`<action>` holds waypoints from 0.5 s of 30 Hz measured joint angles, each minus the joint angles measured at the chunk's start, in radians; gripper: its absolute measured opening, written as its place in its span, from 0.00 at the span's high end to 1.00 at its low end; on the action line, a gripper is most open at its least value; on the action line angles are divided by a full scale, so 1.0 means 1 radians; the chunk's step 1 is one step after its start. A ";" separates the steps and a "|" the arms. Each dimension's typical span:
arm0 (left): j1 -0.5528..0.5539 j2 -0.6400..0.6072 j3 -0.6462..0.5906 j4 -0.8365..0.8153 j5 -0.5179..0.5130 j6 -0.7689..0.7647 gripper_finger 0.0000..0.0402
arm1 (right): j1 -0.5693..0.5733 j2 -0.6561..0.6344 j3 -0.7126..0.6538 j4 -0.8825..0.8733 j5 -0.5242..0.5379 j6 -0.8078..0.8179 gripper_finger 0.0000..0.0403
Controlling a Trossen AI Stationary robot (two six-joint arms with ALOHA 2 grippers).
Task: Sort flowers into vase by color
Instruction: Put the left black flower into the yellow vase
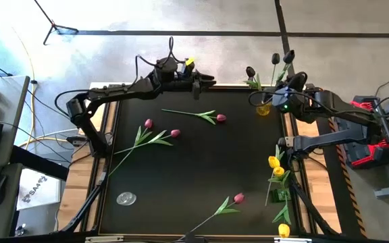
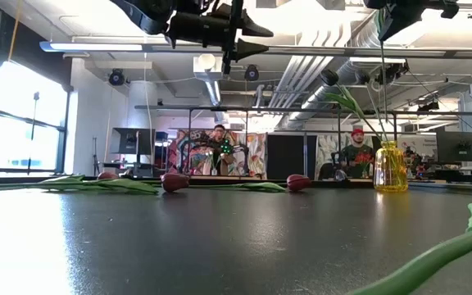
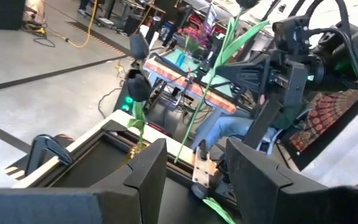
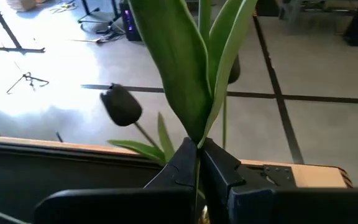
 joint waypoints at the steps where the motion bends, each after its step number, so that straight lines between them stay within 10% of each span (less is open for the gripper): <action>1: 0.004 0.000 0.000 0.000 0.000 0.000 0.62 | -0.011 0.003 0.000 -0.004 0.000 -0.002 1.00; 15: 0.073 0.000 0.000 -0.149 0.001 0.036 0.62 | -0.130 0.027 0.000 -0.040 0.000 -0.002 1.00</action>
